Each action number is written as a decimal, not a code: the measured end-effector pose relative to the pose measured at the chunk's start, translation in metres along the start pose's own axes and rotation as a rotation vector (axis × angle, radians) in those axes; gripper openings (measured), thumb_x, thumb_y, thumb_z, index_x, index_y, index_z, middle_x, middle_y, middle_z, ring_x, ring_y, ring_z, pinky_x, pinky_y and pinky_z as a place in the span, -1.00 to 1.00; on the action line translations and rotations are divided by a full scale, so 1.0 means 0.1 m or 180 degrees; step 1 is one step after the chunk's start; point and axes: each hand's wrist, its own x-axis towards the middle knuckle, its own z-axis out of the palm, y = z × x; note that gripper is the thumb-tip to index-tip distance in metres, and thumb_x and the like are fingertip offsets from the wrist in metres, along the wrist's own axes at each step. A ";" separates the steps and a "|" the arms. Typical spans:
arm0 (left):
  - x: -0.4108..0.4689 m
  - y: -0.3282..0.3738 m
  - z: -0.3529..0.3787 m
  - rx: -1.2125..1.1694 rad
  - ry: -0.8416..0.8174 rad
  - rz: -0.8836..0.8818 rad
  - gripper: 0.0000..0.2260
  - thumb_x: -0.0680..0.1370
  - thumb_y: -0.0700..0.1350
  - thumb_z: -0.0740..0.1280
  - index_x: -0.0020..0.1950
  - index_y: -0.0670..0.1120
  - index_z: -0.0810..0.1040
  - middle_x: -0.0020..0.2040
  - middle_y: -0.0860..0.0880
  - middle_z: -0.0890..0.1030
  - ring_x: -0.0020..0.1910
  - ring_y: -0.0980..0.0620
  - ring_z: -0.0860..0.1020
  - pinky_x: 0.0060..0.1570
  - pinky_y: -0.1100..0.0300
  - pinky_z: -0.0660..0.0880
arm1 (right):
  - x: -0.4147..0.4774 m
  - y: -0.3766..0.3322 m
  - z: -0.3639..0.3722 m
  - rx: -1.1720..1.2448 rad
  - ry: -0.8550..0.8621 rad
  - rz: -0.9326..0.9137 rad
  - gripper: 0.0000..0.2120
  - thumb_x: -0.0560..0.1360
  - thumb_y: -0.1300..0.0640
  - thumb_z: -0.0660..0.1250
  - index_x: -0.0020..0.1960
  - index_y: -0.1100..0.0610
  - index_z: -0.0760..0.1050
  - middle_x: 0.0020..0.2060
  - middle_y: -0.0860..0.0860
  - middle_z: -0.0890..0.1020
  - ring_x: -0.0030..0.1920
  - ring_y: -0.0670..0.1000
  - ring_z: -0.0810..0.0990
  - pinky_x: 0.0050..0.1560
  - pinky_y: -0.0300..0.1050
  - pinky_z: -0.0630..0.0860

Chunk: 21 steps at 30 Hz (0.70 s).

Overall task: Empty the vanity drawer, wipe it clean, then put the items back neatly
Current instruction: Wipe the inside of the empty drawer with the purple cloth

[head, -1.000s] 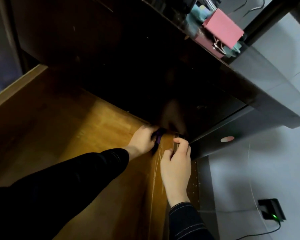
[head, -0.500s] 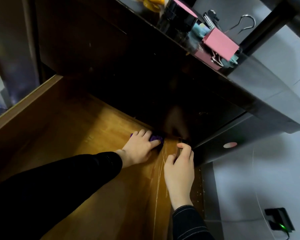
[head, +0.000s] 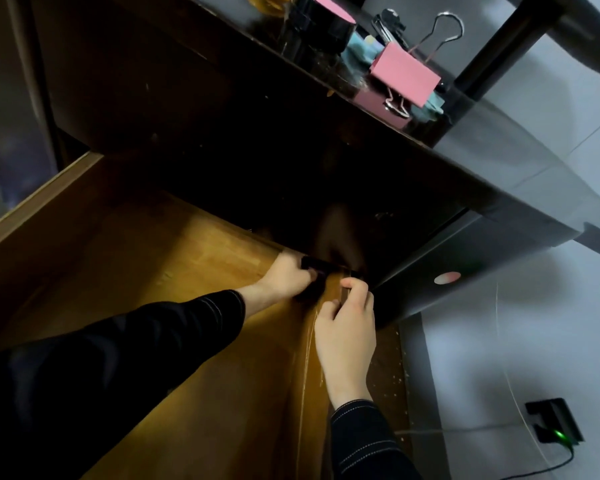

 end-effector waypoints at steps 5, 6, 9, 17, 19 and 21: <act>-0.09 0.07 -0.15 0.0123 -0.0581 -0.0116 -0.63 0.51 -0.37 0.28 0.25 -0.10 0.62 0.13 -0.03 0.65 0.13 0.02 0.58 0.14 0.26 0.51 | -0.01 -0.01 -0.01 -0.0040 0.0004 -0.0039 -0.70 0.62 0.16 0.23 0.33 0.01 0.33 0.20 0.02 0.47 0.01 0.00 0.54 -0.15 -0.12 0.61; -0.08 0.11 -0.17 -0.0015 -0.0575 -0.0234 -0.68 0.53 -0.35 0.28 0.20 -0.09 0.63 0.06 -0.02 0.65 0.08 0.01 0.58 0.04 0.32 0.51 | -0.01 0.00 -0.01 -0.0043 0.0011 -0.0031 -0.70 0.62 0.16 0.23 0.33 0.01 0.33 0.20 0.02 0.47 0.01 0.00 0.53 -0.16 -0.12 0.61; -0.06 0.17 -0.15 -0.0640 -0.0276 -0.0400 -0.76 0.53 -0.35 0.30 -0.16 -0.02 0.59 -0.24 0.07 0.60 -0.14 0.01 0.59 -0.34 0.45 0.47 | -0.01 0.00 0.00 -0.0036 0.0030 -0.0034 -0.70 0.62 0.16 0.24 0.33 0.02 0.34 0.19 0.02 0.48 0.01 -0.01 0.54 -0.16 -0.17 0.60; -0.20 0.00 -0.15 -0.0015 -0.0672 0.0020 -0.54 0.47 -0.43 0.27 0.30 -0.08 0.62 0.24 -0.05 0.64 0.26 0.01 0.56 0.34 0.09 0.45 | -0.01 0.00 -0.01 -0.0033 -0.0015 -0.0041 -0.70 0.62 0.15 0.24 0.33 0.00 0.33 0.20 0.01 0.47 0.01 -0.02 0.53 -0.19 -0.27 0.52; -0.20 0.03 -0.15 -0.0392 -0.0668 -0.0173 -0.55 0.48 -0.44 0.27 0.28 -0.10 0.62 0.15 -0.03 0.66 0.17 0.03 0.60 0.24 0.15 0.51 | -0.01 0.00 -0.01 -0.0019 -0.0012 -0.0034 -0.70 0.62 0.16 0.24 0.33 0.01 0.33 0.20 0.01 0.47 0.01 -0.02 0.54 -0.17 -0.22 0.57; -0.21 0.13 -0.15 -0.0949 -0.0459 -0.0342 -0.63 0.48 -0.45 0.29 0.13 -0.10 0.66 -0.11 0.10 0.70 -0.08 0.17 0.64 -0.04 0.33 0.55 | -0.01 0.00 -0.01 -0.0017 0.0007 -0.0032 -0.70 0.62 0.15 0.24 0.34 0.01 0.33 0.20 0.01 0.48 0.00 -0.01 0.54 -0.17 -0.19 0.59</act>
